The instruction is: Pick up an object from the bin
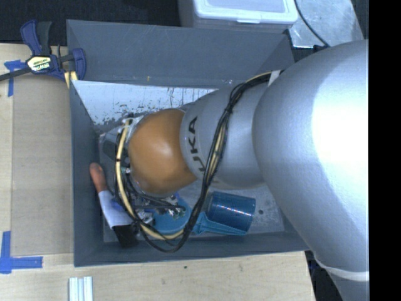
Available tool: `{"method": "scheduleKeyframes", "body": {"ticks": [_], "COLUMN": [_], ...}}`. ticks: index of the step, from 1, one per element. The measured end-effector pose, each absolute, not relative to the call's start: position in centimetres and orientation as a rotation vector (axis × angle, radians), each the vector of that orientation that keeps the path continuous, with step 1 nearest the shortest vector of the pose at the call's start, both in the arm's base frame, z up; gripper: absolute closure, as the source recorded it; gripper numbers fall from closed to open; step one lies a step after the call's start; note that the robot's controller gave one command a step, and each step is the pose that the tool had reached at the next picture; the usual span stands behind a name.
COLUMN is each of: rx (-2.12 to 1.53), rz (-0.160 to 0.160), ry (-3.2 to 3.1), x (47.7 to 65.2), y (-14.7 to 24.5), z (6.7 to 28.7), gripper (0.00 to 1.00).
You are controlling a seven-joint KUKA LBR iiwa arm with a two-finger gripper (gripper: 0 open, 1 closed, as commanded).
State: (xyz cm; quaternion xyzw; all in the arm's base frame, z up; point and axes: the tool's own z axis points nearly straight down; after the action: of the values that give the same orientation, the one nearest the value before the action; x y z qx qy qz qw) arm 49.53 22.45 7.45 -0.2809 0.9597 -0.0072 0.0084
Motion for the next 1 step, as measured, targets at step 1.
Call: {"method": "scheduleKeyframes", "body": {"ticks": [1], "rx": [-0.879], "rz": [-0.022], "ry": [2.999], "x": [49.55], "y": [22.42], "z": [7.44], "gripper": [1.00]}}
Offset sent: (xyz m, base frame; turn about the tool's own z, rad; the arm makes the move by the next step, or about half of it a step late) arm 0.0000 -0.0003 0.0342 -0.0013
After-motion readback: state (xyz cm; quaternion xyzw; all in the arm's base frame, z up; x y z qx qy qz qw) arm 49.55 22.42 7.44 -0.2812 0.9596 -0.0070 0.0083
